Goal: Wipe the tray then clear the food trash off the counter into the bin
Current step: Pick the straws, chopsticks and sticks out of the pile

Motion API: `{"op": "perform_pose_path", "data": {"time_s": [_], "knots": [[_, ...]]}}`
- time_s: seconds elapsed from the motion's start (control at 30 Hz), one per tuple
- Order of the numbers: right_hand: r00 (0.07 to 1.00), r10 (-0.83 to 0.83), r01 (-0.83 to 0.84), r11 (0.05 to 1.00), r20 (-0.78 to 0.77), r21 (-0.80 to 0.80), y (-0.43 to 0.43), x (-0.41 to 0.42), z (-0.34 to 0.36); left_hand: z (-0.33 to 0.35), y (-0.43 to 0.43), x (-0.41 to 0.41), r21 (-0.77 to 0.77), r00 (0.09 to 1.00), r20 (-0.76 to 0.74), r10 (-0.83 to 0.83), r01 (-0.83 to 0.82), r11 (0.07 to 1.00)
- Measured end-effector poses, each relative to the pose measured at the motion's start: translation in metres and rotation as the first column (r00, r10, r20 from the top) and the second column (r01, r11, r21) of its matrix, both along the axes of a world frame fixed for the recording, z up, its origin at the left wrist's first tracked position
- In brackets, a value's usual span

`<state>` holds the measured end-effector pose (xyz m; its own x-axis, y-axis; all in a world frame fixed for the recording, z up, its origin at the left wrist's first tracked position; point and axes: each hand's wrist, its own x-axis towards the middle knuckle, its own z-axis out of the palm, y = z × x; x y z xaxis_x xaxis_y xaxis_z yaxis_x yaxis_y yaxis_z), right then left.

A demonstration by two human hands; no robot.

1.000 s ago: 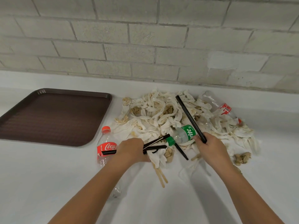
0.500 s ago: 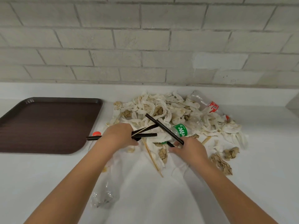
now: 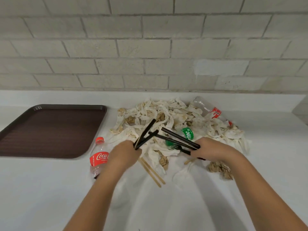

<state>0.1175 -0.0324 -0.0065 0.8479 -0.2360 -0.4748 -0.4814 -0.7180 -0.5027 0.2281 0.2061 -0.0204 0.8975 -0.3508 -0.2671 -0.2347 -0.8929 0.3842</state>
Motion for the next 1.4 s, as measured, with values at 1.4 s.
{"op": "perform_pose_path", "data": {"time_s": [1.4], "knots": [[0.940,0.280,-0.246,0.952,0.194,-0.181,-0.044,0.003,-0.082,-0.026,-0.024,-0.043,0.089,0.956,-0.018,0.294,-0.291,0.953]]}}
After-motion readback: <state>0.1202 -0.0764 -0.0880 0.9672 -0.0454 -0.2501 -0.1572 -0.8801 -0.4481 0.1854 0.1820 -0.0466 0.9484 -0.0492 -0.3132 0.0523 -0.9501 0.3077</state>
